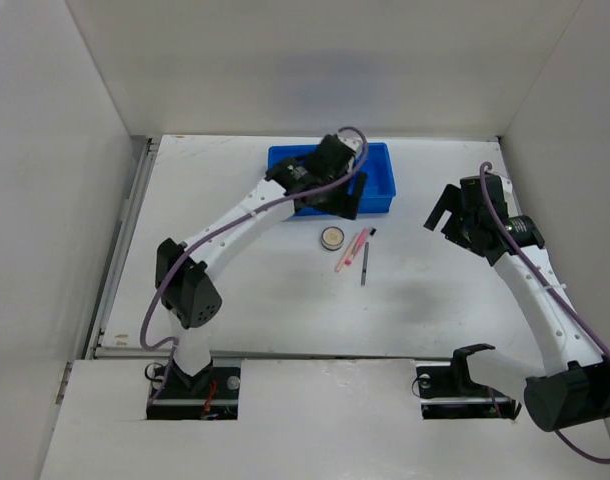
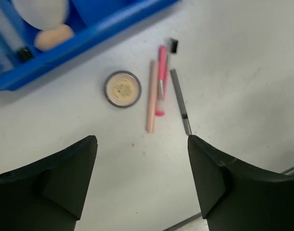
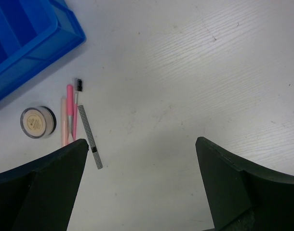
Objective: Organize the makeup
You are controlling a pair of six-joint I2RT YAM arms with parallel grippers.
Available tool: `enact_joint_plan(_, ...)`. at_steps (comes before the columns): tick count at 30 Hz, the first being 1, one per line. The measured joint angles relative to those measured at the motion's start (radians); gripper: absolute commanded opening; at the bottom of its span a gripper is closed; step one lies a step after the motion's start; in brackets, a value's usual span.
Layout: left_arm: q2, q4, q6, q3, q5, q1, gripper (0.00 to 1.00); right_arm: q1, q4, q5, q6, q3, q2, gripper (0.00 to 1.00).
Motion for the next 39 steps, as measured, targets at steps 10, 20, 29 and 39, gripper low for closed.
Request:
enact_joint_plan(10,0.241,0.019,-0.137,-0.078,-0.092,-0.099,0.92,0.000,0.002,-0.012,0.003,-0.003,-0.022,1.00)
enact_joint_plan(20,0.334,0.026,-0.191,-0.068,-0.124,-0.074,0.90,0.000,0.000,-0.011,0.003,-0.013,-0.047,1.00)
enact_joint_plan(29,0.393,0.060,-0.221,-0.032,-0.141,-0.033,0.75,0.000,0.000,-0.011,0.003,-0.014,-0.050,1.00)
enact_joint_plan(39,0.431,0.072,-0.244,-0.009,-0.145,-0.019,0.38,0.000,0.000,-0.011,0.003,-0.014,-0.050,1.00)
